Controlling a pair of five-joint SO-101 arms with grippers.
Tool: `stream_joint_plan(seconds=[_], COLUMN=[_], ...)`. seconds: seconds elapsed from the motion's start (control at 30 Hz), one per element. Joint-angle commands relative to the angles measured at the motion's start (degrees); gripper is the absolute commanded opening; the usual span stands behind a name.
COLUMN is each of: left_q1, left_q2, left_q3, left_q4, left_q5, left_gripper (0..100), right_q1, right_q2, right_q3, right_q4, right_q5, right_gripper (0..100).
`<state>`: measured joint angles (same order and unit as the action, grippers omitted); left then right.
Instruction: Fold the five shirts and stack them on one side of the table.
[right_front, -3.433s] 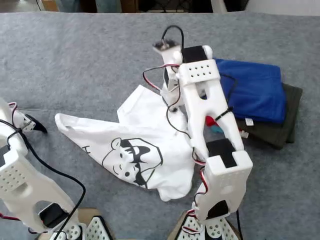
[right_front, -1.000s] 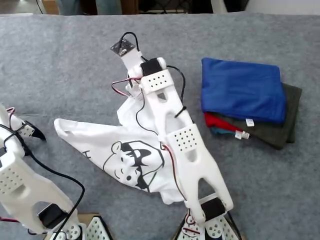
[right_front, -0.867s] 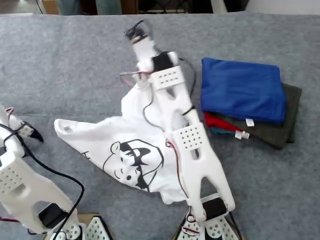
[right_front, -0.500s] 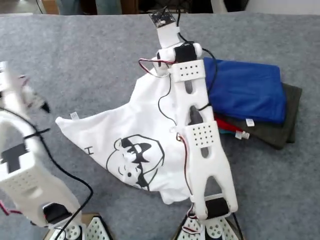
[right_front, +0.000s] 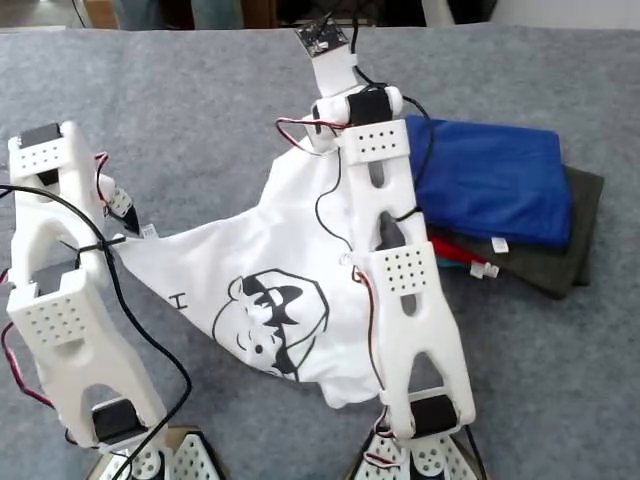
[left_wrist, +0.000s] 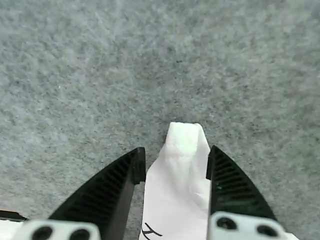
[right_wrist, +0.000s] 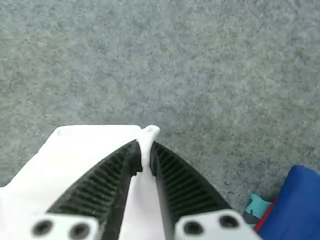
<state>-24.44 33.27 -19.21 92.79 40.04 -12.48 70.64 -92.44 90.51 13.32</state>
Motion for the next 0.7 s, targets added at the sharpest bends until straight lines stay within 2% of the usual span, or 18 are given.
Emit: stream_joint_plan(seconds=[0.0,0.27,0.4,0.67], left_q1=[0.5,0.7,0.7,0.7], left_q2=[-0.6,-0.6,-0.1,-0.1], left_q3=[-2.6,-2.8,-2.8,-2.7], left_q4=[-0.2,1.1,0.2,-0.9], left_q5=[1.2,2.0,1.8,1.8], left_gripper=[21,21,12,12], right_q1=[0.5,0.4,0.4,0.4], right_q2=[-4.4,-4.4,-4.4,-4.3], right_q3=[-1.8,-1.8,-1.8,-1.8], right_q4=[0.2,0.2,0.2,0.2], right_q5=[0.7,0.7,0.7,0.7], right_gripper=[1.5,1.5,1.5,1.5])
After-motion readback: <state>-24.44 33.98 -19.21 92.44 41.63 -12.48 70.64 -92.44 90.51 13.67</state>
